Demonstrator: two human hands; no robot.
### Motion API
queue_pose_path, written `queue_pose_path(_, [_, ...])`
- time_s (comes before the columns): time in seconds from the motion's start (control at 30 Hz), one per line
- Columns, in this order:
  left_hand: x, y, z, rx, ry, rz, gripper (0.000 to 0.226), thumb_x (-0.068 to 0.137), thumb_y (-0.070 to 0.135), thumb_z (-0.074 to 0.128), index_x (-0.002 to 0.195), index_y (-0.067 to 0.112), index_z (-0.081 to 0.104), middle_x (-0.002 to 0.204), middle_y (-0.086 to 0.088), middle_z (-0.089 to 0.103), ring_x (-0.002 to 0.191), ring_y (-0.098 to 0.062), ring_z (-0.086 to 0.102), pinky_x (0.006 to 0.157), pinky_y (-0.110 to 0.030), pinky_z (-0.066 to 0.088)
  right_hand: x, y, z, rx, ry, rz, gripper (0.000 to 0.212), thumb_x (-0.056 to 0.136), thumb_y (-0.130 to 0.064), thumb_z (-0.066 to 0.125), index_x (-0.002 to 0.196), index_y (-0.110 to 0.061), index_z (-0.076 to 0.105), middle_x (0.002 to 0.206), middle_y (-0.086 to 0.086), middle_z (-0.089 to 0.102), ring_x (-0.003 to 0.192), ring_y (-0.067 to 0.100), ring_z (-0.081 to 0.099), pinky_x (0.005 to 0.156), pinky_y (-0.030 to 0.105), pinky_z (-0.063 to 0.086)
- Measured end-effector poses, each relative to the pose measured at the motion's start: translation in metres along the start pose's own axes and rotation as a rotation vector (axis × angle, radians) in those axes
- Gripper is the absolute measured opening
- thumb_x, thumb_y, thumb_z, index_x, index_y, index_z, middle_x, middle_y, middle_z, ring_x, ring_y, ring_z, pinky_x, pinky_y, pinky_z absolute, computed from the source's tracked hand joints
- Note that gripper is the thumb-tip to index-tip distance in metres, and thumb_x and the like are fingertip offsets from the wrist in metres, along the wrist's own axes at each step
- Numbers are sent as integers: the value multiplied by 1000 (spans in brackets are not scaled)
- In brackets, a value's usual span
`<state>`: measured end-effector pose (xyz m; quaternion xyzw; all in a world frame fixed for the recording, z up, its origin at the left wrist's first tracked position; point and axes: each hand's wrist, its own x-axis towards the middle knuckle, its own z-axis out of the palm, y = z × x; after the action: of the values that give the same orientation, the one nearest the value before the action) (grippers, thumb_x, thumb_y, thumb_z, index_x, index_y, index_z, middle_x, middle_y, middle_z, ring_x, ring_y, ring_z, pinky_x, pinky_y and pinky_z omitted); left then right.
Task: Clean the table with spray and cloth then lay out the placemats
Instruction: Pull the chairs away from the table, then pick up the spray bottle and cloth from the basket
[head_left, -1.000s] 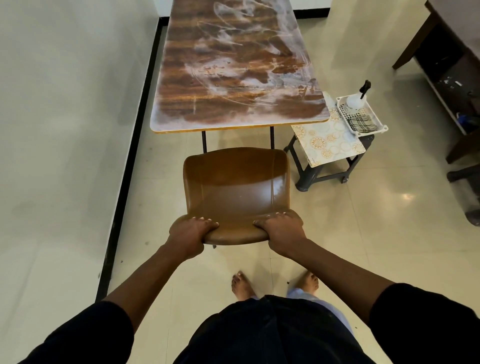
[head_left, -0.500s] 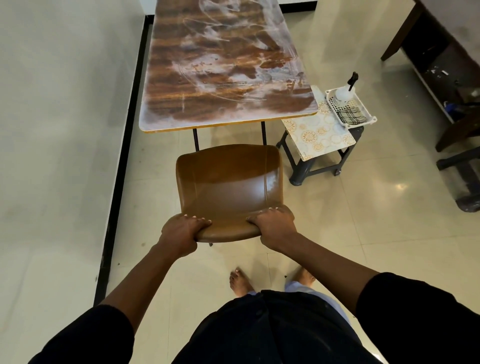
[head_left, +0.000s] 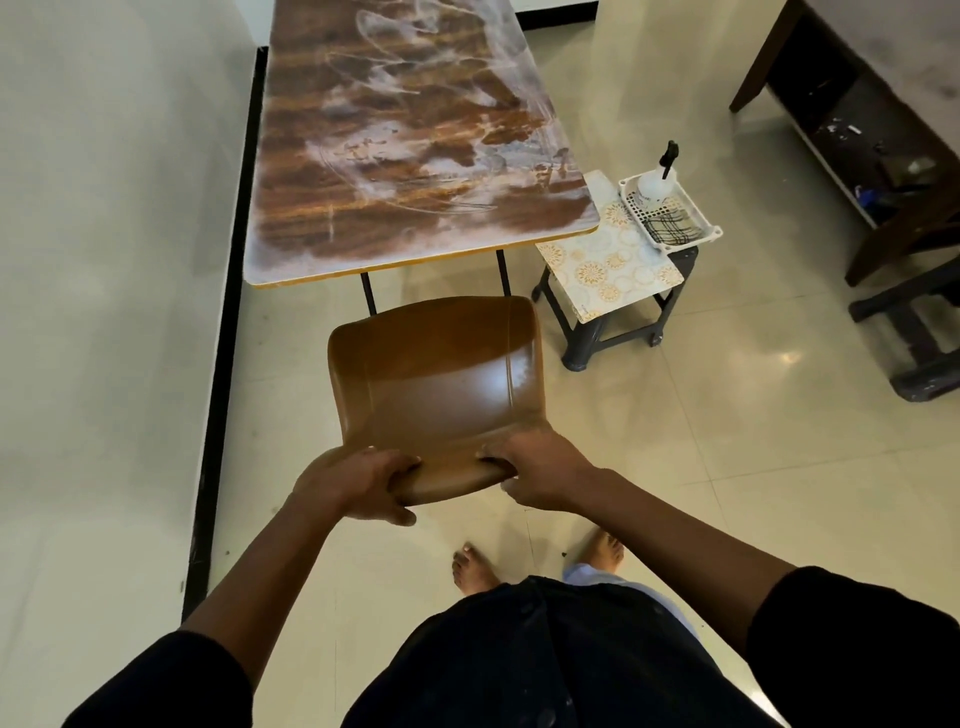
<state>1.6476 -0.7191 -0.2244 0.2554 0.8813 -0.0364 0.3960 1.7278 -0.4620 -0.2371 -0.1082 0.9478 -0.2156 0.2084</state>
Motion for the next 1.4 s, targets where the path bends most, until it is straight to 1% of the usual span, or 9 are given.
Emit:
queue_pose_path(0.13, [9,39,-24,-288,-40,87,85,91,51,81,163,38,39,161,5,47,142,-21,50,98,-28,39,-15,22,-23,141,94,28,32,94,-28,61,125,-24,70,117,-2,71,103,20,64,83,36,54])
queue_pose_path(0.23, [22,72,-41,-412,48,138,69,95,48,77,157,38,48,157,3,54,137,-20,54,105,-34,47,-27,48,-46,195,208,71,30,97,-32,61,125,-28,70,117,-4,71,104,18,64,81,31,49])
queue_pose_path(0.33, [31,115,-59,-520,190,194,48,103,32,71,149,31,59,146,8,60,135,-16,56,100,-24,46,-40,80,-70,257,298,124,28,94,-33,63,121,-31,72,114,-8,75,99,15,68,82,34,55])
queue_pose_path(0.43, [43,165,-73,-567,258,241,37,106,23,65,143,23,64,141,3,66,123,-12,59,101,-28,47,-57,117,-96,336,365,181,24,94,-31,67,117,-29,74,108,-9,77,91,9,70,82,35,57])
queue_pose_path(0.57, [69,228,-88,-606,283,279,34,107,25,63,141,23,67,141,2,70,122,-11,65,102,-30,52,-82,167,-123,422,495,243,21,95,-32,69,114,-27,75,104,-10,77,84,0,69,81,25,56])
queue_pose_path(0.77, [108,299,-113,-674,341,352,30,106,32,65,135,28,71,131,10,74,119,-5,68,106,-40,57,-116,236,-145,546,670,321,19,94,-28,71,111,-28,77,98,-16,76,88,-1,70,85,26,58])
queue_pose_path(0.9, [134,337,-134,-741,344,407,34,101,44,65,130,30,75,126,12,76,117,-4,71,107,-39,57,-131,273,-161,584,712,337,17,94,-24,72,110,-25,77,100,-14,77,89,-1,70,83,20,57])
queue_pose_path(1.13, [213,391,-175,-779,272,433,24,101,34,69,122,27,80,118,12,80,111,0,73,107,-37,57,-140,350,-192,631,733,434,17,95,-27,72,111,-26,77,94,-19,73,83,-5,67,72,7,45])
queue_pose_path(1.4, [329,445,-260,-781,242,434,15,102,27,72,112,34,80,109,18,80,106,3,73,100,-37,59,-120,459,-262,660,722,546,16,95,-30,72,110,-29,75,91,-14,75,77,2,69,77,26,55])
